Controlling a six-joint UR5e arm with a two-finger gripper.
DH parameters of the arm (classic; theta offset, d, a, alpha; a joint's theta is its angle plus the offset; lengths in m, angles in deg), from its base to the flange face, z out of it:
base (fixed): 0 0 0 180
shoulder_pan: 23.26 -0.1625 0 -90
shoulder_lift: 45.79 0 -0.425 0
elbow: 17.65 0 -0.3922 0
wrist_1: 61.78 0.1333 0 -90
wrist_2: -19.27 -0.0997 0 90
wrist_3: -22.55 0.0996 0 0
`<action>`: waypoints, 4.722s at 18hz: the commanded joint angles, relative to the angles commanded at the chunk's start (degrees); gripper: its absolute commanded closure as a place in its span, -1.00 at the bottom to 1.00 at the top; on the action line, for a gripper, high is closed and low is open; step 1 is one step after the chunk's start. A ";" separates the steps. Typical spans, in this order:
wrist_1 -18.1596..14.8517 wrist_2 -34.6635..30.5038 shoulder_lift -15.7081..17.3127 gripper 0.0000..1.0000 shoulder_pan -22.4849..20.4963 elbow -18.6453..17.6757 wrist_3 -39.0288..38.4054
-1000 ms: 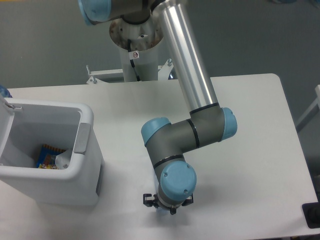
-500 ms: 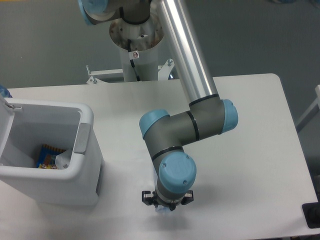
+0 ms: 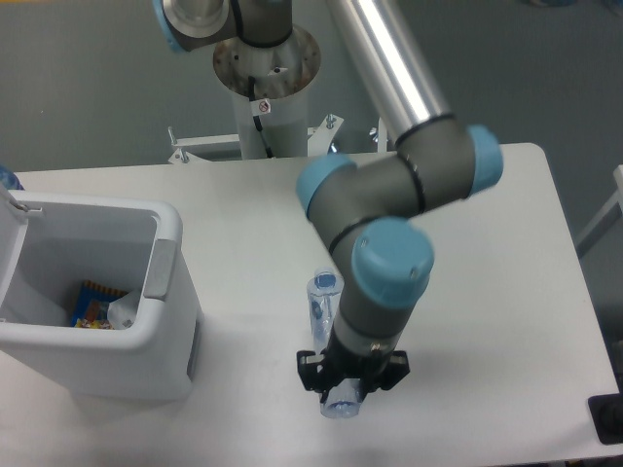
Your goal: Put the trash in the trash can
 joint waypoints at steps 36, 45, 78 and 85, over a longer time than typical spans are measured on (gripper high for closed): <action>14.69 33.33 12.40 0.34 4.21 0.35 -16.08; 19.26 32.54 11.17 0.33 9.92 -3.42 -15.03; 19.17 31.92 14.78 -1.00 -3.33 -10.20 0.16; 18.73 25.44 11.27 -1.00 -12.21 -12.74 10.00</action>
